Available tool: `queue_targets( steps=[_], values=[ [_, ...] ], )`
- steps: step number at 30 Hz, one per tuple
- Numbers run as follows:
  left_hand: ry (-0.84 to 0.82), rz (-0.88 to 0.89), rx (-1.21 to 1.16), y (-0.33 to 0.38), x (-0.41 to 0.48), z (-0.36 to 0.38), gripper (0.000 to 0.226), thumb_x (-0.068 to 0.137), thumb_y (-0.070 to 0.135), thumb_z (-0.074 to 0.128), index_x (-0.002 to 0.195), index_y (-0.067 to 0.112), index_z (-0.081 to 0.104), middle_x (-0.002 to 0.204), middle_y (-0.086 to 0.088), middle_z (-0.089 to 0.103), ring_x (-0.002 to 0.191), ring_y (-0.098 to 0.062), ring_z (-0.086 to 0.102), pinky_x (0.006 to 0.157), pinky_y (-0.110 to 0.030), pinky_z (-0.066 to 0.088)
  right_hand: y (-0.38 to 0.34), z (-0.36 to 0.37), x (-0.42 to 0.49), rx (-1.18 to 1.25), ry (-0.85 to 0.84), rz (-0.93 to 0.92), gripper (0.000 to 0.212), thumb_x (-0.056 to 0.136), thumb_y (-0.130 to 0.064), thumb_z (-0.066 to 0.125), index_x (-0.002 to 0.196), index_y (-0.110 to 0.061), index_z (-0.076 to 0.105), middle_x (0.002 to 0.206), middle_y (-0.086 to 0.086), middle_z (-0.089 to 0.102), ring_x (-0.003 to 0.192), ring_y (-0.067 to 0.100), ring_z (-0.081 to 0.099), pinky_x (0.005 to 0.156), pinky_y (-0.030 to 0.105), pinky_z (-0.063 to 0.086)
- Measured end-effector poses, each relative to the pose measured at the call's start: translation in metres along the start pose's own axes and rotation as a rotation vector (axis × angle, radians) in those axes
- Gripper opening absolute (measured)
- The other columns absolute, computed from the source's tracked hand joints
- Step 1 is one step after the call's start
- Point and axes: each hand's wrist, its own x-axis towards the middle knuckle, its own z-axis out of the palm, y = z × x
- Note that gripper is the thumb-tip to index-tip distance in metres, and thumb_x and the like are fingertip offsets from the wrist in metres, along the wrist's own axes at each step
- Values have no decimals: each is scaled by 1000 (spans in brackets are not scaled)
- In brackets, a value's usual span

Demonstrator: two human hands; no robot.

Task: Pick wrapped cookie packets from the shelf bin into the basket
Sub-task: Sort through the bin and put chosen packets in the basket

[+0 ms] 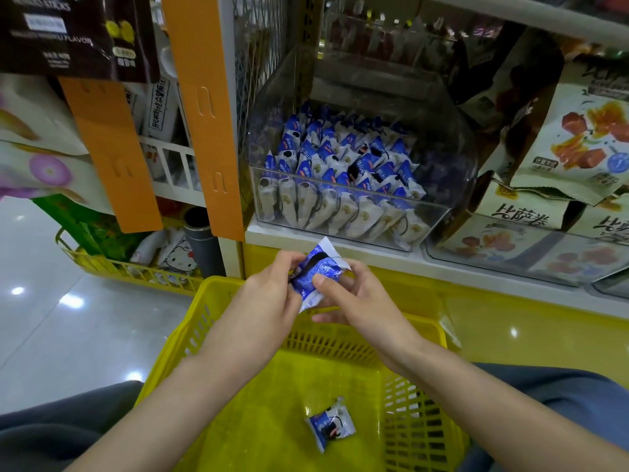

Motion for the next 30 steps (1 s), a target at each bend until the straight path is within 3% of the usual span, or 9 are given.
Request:
queue_targets(
  steps=[5,8,13,18,24,27,30],
  values=[
    [14,12,83,1,1,-2,24,95,20,42,118,20,50,106,-3,65,91,-21,61,75,-41,49,-1,-2,1,-35,-52,-18,25,91,-10,54,115,-10,48,94,3,65,65,7,67,59,22,57],
    [5,-17,96,0,3,-3,25,96,17,40,119,18,47,107,-5,66,92,-24,62,76,-45,48,0,-1,1,-66,-81,-41,25,91,-9,54,115,-10,45,94,2,64,62,7,66,59,22,57],
    [-26,-8,119,1,5,-6,26,96,23,41,121,17,49,112,-4,65,98,-23,62,79,-43,49,3,-1,3,-108,-88,-85,23,89,-5,55,107,-15,47,95,2,62,66,10,66,60,25,56],
    [-40,40,248,-1,5,-9,28,97,28,37,120,17,48,96,-3,65,85,-25,62,65,-37,47,8,-2,2,-211,-128,-93,24,88,-7,57,106,-20,47,108,14,62,83,24,65,66,30,57],
    [-34,13,244,-1,5,-7,21,96,22,42,114,15,49,83,-2,59,78,-27,60,62,-39,47,10,-3,5,-287,-142,-64,27,89,-9,58,111,-15,45,112,17,62,85,32,66,67,32,56],
    [-23,47,329,-2,5,-8,25,97,35,32,106,19,48,89,3,59,77,-18,57,57,-29,39,12,-5,7,-354,-146,-63,26,88,-13,59,111,-18,47,111,14,63,87,30,67,69,33,57],
    [-19,96,421,-3,5,-8,22,97,36,29,92,19,42,79,7,49,65,-15,45,53,-25,29,16,-5,6,-420,-159,-90,23,87,-18,61,102,-30,48,109,8,63,87,26,68,70,33,58]
  ],
)
